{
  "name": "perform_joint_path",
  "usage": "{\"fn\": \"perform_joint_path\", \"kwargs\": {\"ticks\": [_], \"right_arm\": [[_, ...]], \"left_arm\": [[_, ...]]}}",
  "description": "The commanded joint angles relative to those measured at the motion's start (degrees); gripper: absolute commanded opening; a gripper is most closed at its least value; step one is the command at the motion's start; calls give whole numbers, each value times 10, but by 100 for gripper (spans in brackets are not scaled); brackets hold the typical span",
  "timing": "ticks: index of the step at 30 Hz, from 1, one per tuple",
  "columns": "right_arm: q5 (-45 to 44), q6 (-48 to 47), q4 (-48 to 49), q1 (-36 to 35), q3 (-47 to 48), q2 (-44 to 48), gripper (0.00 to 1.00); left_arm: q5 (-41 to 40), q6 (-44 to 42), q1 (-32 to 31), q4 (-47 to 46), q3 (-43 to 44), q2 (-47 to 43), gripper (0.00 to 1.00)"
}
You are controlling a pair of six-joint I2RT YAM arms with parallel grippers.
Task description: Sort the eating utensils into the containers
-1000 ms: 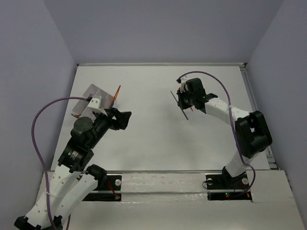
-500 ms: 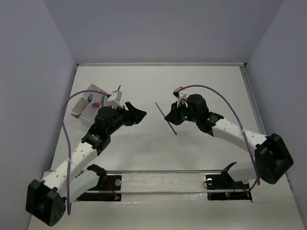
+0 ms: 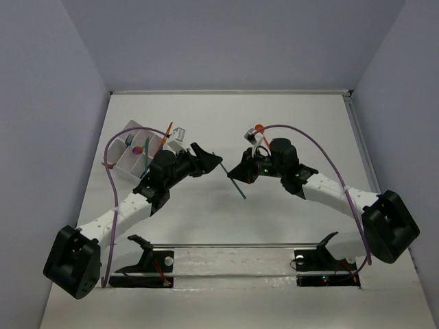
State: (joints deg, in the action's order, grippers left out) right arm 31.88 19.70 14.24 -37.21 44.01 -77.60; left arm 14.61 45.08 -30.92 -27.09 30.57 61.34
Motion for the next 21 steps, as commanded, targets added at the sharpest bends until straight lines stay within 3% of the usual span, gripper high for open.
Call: {"fn": "perform_joint_path", "kwargs": {"ticks": [1,8,9,11,16,19,20,21], "right_arm": [[44,19,66,-5,-6,7,7],[64,25,87,-10,-15,4,7],[64,25,86,-10,-13,-1,7],[64,25,86,-10,-12,-4,7],[50,21,82,-10,-13,0,15],[44,25,85,-10,-16,-2,37],[41,26,84,-10,-16,0,49],[40,26,85,-10,-16,3,53]], "left_arm": [[4,11,-14,-79,16,27,68],[-27,-2,-20,-74,38,46,29],[-30,-4,-20,-72,41,44,16],[-42,-9,-20,-70,42,38,6],[-89,-39,-20,-6,64,16,6],[-141,-70,-20,31,84,7,6],[-155,-76,-20,39,90,6,6],[-168,-82,-20,54,96,4,6]]}}
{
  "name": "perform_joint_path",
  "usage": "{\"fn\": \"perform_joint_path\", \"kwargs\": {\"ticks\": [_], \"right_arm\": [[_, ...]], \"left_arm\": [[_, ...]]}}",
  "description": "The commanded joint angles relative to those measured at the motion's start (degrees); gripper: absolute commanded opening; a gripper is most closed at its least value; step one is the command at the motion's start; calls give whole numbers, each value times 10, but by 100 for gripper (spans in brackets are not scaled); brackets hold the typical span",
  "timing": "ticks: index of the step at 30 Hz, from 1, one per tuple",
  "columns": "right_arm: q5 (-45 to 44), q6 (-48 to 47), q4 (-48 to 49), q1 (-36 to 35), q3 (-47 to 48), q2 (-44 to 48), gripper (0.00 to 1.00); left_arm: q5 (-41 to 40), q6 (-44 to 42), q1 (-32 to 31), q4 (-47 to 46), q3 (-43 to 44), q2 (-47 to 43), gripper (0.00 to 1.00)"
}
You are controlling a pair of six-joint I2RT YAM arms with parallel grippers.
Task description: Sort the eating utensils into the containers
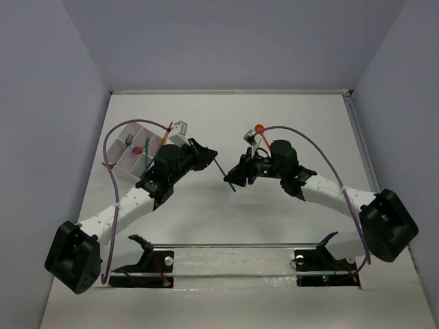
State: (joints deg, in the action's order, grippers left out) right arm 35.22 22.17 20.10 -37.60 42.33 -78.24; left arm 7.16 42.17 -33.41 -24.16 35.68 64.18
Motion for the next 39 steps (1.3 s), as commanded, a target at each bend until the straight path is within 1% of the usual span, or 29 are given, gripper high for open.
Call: {"fn": "perform_joint_path", "kwargs": {"ticks": [1,2,3,6,7,9,11,14,17,21,26,29,33,39], "right_arm": [[5,1,26,-6,0,12,58],[3,1,26,-6,-1,16,64],[-5,-1,25,-6,-5,25,71],[-30,-13,4,-6,-5,47,77],[-39,-20,-2,-6,-6,55,77],[-65,-22,-11,-6,-9,68,78],[-71,-23,-9,-6,-15,81,78],[-81,-25,-8,-6,-19,88,78],[-96,-32,-25,-6,-16,99,78],[-103,-35,-26,-6,-22,114,78],[-103,-36,-30,-6,-22,120,78],[-100,-37,-30,-6,-22,122,78],[-96,-36,-28,-6,-22,117,77],[-106,-40,-30,-6,-22,115,77]], "left_arm": [[-102,-60,11,31,57,-24,6],[-126,-67,11,39,63,-24,6],[-137,-79,17,53,77,-24,6],[-174,-103,46,77,98,-21,6],[-179,-108,71,84,116,-18,6],[-209,-116,95,110,137,-13,6],[-234,-133,113,116,163,-9,6],[-351,-176,119,117,189,5,6],[-390,-210,132,128,228,38,6],[-413,-264,166,137,285,88,6],[-433,-336,192,120,297,120,6],[-436,-363,198,105,297,136,6],[-433,-380,203,83,295,154,6],[-414,-384,203,66,290,182,6]]}}
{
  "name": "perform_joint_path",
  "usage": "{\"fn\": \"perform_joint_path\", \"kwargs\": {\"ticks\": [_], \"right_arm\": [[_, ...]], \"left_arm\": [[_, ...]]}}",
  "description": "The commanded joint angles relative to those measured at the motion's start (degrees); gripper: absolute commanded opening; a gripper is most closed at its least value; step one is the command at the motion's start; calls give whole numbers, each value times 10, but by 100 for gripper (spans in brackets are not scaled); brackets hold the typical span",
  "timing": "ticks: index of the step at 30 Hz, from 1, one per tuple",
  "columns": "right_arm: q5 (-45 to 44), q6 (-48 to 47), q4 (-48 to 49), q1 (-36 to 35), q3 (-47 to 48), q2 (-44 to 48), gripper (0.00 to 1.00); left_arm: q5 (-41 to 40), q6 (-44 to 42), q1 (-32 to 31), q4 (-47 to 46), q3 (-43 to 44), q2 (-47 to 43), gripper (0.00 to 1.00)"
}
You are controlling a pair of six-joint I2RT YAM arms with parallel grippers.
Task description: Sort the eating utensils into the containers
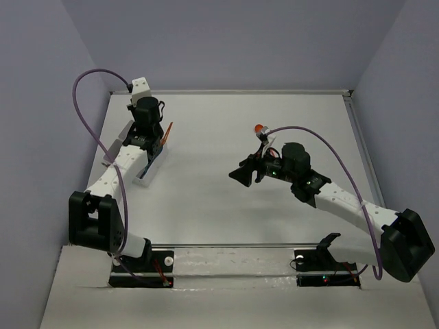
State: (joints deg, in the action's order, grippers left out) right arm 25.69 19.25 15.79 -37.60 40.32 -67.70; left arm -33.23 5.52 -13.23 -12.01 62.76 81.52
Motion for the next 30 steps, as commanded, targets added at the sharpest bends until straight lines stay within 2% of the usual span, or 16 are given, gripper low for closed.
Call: {"fn": "perform_joint_path", "kwargs": {"ticks": [1,12,15,16,22,24,25,26,28,30], "right_arm": [[-13,-11,13,-6,-1,10,77],[-17,-14,14,-6,-1,-1,77],[-28,-15,13,-6,-1,-3,77],[-31,-16,12,-6,-1,-2,77],[-47,-21,10,-6,-1,-6,77],[-63,-24,8,-6,-3,-7,76],[-71,-24,8,-6,-3,-9,76],[-76,-25,5,-6,-2,-9,76],[-90,-29,5,-6,-2,-16,74],[-99,-31,6,-6,-2,-23,71]], "left_arm": [[-9,-17,1,-58,12,15,6],[32,-18,1,-76,-8,72,6],[31,-17,1,-63,-4,88,10],[31,-19,1,-63,-5,89,14],[41,-17,1,-51,2,68,53],[55,-4,1,-43,8,46,72],[55,-4,1,-42,8,37,72],[63,-1,1,-40,12,26,78],[76,18,-5,-24,29,-2,82],[114,41,-5,-6,46,-20,84]]}}
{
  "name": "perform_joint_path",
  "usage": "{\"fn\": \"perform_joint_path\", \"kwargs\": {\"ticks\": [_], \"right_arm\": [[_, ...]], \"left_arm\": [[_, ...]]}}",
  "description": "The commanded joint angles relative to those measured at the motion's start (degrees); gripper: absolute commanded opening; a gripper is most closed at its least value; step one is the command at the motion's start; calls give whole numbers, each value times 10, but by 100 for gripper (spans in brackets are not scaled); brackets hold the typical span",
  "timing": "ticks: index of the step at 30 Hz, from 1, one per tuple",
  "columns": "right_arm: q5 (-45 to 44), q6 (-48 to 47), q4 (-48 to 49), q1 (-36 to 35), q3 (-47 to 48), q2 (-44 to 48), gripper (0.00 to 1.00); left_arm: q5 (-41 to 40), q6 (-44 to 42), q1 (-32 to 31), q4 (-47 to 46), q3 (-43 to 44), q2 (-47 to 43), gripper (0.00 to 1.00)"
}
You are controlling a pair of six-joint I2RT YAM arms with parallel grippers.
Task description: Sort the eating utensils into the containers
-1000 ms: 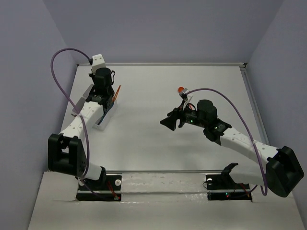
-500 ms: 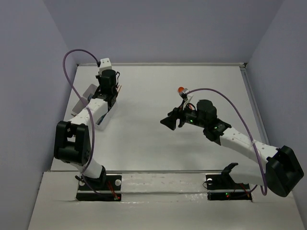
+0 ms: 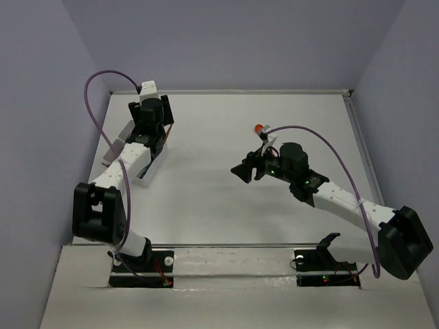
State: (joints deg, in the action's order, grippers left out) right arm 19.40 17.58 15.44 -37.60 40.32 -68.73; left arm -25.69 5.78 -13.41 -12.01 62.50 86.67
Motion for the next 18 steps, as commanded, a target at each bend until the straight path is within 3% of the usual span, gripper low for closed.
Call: {"fn": "perform_joint_path", "kwargs": {"ticks": [1,6,11,18], "right_arm": [[-52,-16,8,-6,-2,-17,69],[-147,-23,-21,-6,5,-34,61],[-226,-14,-93,23,50,-82,63],[-257,-15,-173,122,137,-174,64]], "left_arm": [[55,60,-9,11,60,-92,85],[205,129,-9,55,64,-182,86],[354,195,-9,54,-35,-326,89],[404,194,-9,82,-183,-499,96]]}}
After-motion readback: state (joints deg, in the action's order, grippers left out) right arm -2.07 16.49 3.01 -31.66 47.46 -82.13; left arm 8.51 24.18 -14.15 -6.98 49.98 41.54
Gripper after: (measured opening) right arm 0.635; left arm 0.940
